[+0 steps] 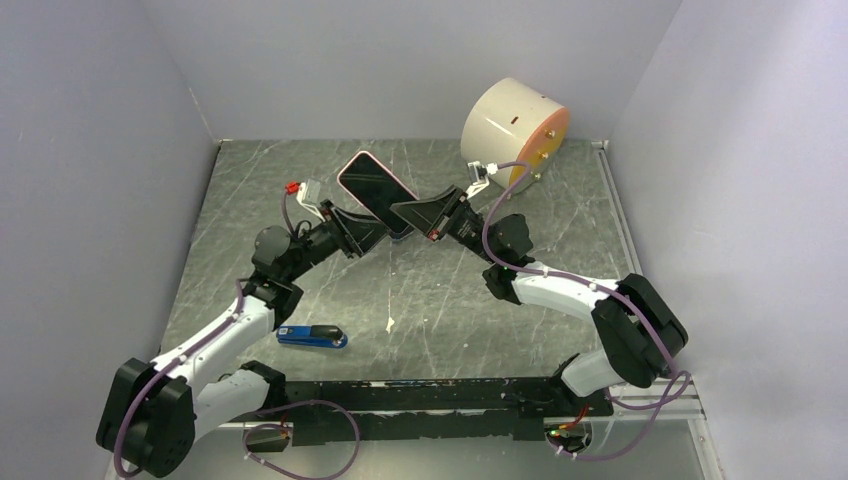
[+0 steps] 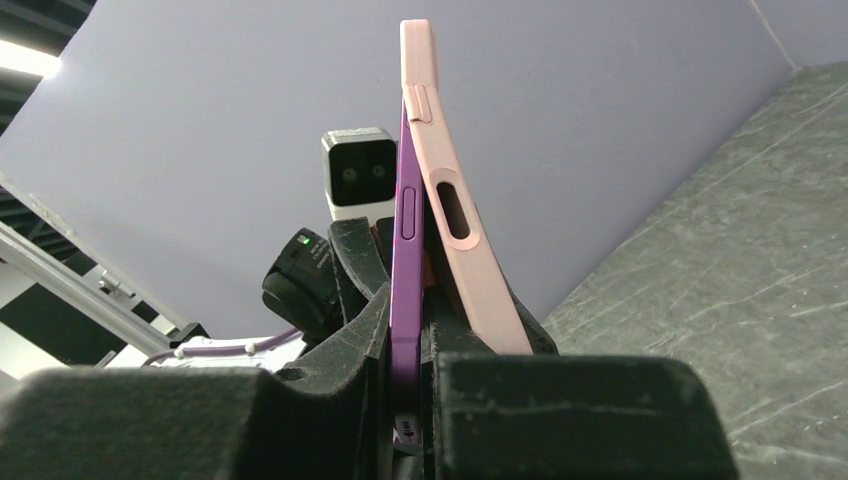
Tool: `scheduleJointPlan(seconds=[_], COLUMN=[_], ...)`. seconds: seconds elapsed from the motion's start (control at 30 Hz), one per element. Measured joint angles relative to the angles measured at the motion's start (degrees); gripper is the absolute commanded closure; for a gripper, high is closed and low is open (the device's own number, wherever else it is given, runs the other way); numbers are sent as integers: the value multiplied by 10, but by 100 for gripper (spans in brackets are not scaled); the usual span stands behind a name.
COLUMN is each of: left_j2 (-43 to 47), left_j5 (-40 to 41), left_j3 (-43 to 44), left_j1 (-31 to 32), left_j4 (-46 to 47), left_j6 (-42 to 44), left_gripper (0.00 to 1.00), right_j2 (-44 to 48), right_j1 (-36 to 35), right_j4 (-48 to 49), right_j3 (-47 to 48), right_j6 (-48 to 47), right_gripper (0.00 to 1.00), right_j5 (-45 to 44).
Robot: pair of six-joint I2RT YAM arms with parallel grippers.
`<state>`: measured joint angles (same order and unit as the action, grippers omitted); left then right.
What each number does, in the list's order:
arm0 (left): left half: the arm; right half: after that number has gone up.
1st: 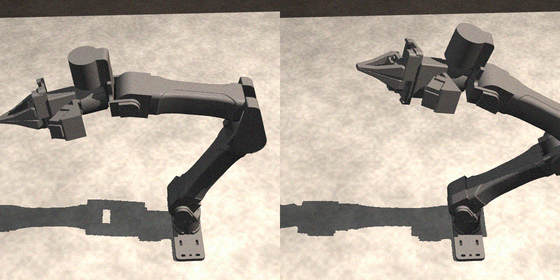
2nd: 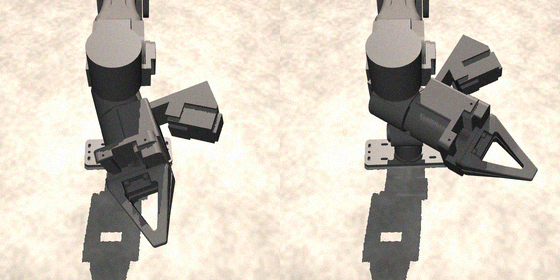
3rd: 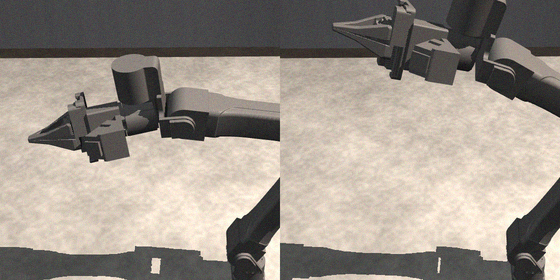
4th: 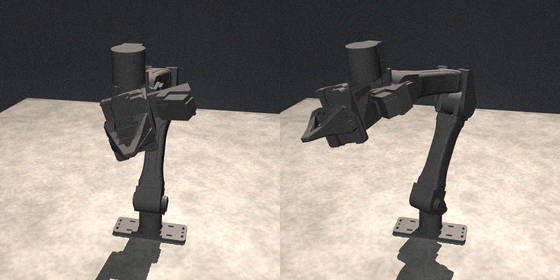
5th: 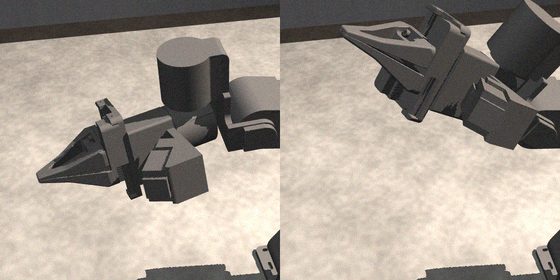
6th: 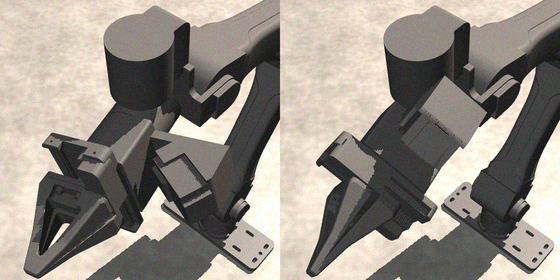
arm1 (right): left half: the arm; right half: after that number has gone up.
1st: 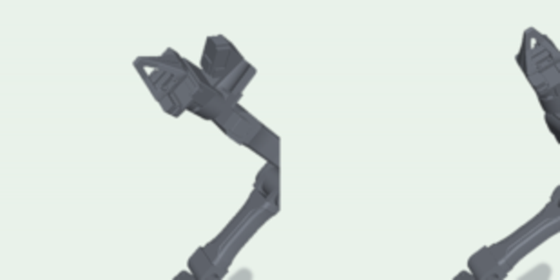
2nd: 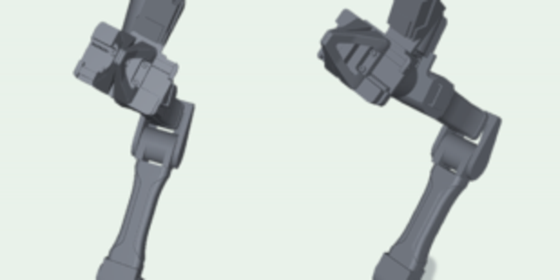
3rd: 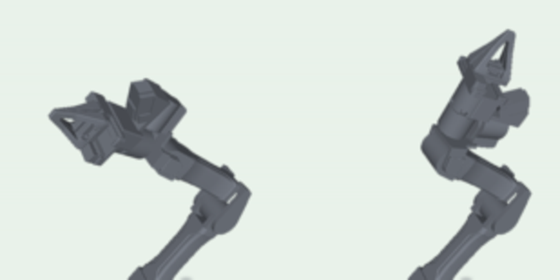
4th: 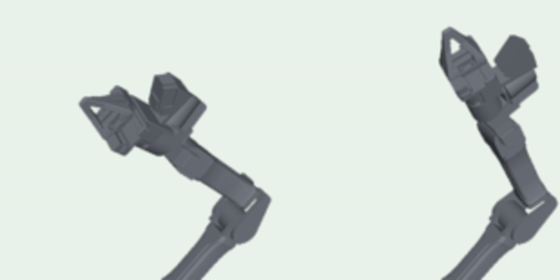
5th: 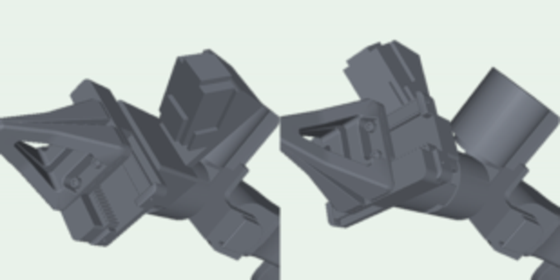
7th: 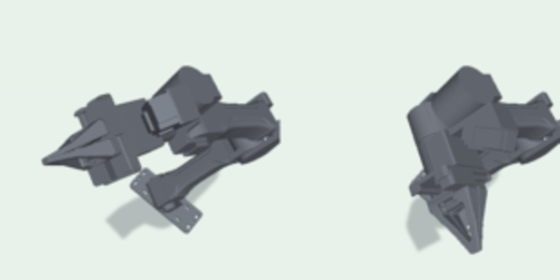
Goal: Take the phone out of the phone case
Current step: Remove the phone case from the phone.
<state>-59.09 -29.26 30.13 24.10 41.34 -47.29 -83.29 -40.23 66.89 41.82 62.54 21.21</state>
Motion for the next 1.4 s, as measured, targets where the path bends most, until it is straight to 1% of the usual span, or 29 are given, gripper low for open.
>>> scheduleJointPlan(seconds=[0.1,0.27,0.43,0.57,0.77,1.17,1.3,1.4], left_j2=[-5,-10,-12,-15,-15,27,35,36], left_j5=[1,2,9,13,25,90,116,150], left_j3=[0,9,17,17,17,17,17,17], left_j1=[0,2,5,7,10,23,23,21], left_j4=[5,9,19,38,33,-62,-78,-83], left_j6=[-4,-15,-23,-33,-34,-25,-18,-14], left_gripper=[54,61,72,84,97,97,97,98], right_j2=[0,0,-1,-1,-1,5,12,19], right_j1=[0,-1,-1,-2,-3,-8,-8,-7], right_j4=[-1,7,17,21,22,20,13,13], right_j3=[0,0,0,-1,-6,-27,-34,-40], right_j6=[0,0,0,-2,-18,-32,-41,-44], right_gripper=[100,100,100,100,100,100,100,100], right_j5=[0,-3,-5,-9,-15,-13,-9,1])
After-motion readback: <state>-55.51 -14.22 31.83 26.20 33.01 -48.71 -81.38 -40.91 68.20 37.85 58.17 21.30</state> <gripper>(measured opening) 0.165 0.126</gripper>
